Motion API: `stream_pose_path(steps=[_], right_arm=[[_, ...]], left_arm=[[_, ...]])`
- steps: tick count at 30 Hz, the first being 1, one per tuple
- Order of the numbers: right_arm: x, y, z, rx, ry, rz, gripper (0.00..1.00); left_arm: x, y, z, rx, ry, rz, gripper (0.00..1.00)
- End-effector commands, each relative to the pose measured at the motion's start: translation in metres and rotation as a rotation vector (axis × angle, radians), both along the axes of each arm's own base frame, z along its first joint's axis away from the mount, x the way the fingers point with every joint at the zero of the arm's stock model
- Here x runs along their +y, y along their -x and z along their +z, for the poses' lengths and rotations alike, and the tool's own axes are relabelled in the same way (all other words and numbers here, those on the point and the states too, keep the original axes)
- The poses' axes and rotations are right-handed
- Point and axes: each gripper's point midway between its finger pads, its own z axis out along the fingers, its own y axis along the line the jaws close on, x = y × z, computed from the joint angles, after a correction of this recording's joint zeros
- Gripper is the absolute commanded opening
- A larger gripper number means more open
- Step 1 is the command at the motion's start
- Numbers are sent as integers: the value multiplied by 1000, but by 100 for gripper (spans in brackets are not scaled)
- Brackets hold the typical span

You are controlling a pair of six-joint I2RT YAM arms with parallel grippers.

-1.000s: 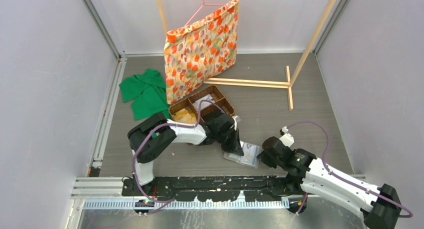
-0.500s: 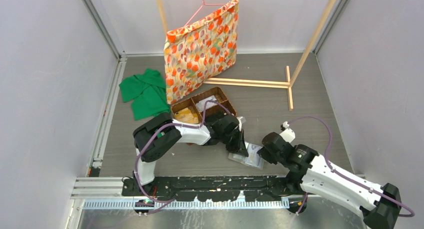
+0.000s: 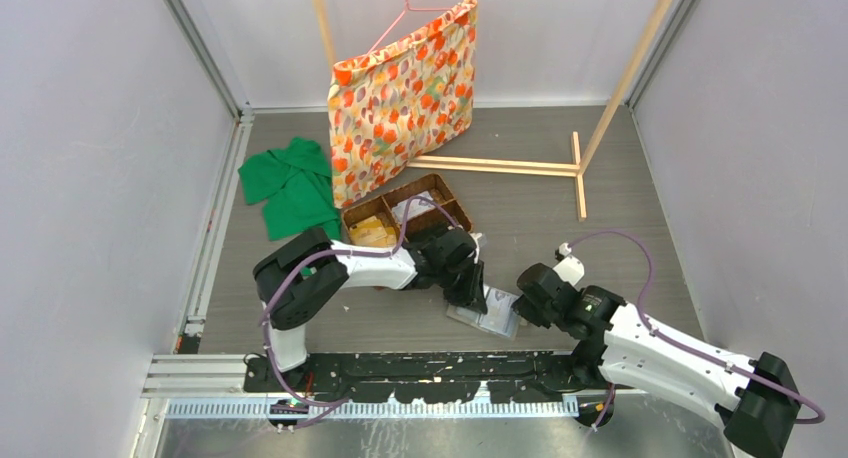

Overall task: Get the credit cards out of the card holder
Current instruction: Remove the credit card from the card holder.

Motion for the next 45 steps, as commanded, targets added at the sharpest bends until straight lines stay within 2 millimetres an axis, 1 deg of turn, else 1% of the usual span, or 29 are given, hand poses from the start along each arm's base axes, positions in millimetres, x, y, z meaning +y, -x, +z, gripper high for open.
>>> stream_pose_path(steps=[1,4,11,12,15,17,22,26,28,30,36,40,43,45], right_arm=[[-2,-5,3,-28,-9,-21,14],[-3,-4,2,-26,-6,-25,14],[-4,-5,7,-40,-11,-29,14],[-4,-6,8,-42,-10,-29,15],[-5,-7,10,-45,-3,-28,14],[-5,-7,10,-46,-1,-27,14],[-4,-7,12,-49,-7,-28,14],[2,-9,15,-59,-43,-19,14],[7,-9,15,-60,-64,-13,14],[11,-9,14,-57,-79,-8,13],[14,-10,10,-47,-79,-1,13],[15,-8,7,-36,-83,-1,13],[13,-5,1,-21,-80,-8,13],[12,-4,-3,-15,-90,-14,13]], left_arm=[[0,-7,21,-86,-1,-27,20],[1,-7,23,-108,-7,-36,23],[4,-6,28,-158,-28,-43,24],[5,-6,30,-171,-34,-47,27],[8,-9,35,-212,-58,-60,41],[10,-12,38,-235,-72,-64,44],[16,-16,42,-273,-104,-72,44],[16,-17,44,-272,-97,-67,39],[13,-15,45,-262,-83,-64,35],[9,-14,47,-252,-65,-61,32],[-4,-15,54,-261,-29,-69,32],[-7,-13,49,-243,-34,-81,33],[-10,-8,43,-216,-24,-97,34],[-11,-7,36,-201,-32,-103,34]])
